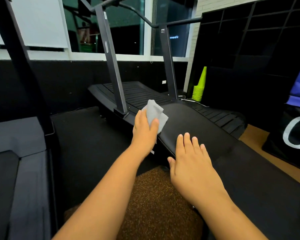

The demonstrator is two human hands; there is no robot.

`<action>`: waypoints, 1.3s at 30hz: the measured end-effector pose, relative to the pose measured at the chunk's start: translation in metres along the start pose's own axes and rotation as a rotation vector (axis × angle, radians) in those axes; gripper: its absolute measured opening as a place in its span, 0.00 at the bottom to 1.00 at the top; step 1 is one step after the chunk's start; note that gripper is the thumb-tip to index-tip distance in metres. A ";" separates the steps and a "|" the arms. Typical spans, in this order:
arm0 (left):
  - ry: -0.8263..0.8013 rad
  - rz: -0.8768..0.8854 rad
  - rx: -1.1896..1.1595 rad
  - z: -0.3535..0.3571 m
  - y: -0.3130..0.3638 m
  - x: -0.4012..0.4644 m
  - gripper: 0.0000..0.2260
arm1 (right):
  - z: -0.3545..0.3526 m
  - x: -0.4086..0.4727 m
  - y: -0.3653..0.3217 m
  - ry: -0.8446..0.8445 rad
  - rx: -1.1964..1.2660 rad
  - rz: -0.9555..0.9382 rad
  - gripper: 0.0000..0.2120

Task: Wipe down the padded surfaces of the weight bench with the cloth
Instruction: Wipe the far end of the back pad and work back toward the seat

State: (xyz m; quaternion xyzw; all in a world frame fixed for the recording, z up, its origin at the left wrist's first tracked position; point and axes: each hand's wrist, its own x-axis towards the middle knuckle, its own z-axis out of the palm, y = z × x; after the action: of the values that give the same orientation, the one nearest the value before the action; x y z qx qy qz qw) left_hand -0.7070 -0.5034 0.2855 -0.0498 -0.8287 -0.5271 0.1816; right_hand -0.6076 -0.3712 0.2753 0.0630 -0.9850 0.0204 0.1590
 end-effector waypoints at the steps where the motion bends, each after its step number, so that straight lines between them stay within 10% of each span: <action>1: -0.001 -0.003 0.033 0.005 -0.001 -0.013 0.26 | -0.001 0.000 0.000 0.015 -0.002 0.004 0.33; 28: -0.148 -0.163 0.512 -0.007 0.028 0.071 0.20 | -0.006 -0.002 0.002 -0.038 0.058 -0.022 0.32; 39: -0.234 0.191 0.695 -0.008 0.027 0.025 0.23 | -0.017 -0.008 0.003 -0.015 0.216 -0.003 0.33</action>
State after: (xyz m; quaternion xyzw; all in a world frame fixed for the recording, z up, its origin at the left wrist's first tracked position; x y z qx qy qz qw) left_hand -0.7211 -0.5013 0.3203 -0.1220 -0.9649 -0.1859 0.1399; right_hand -0.5951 -0.3667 0.2889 0.0813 -0.9782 0.1260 0.1437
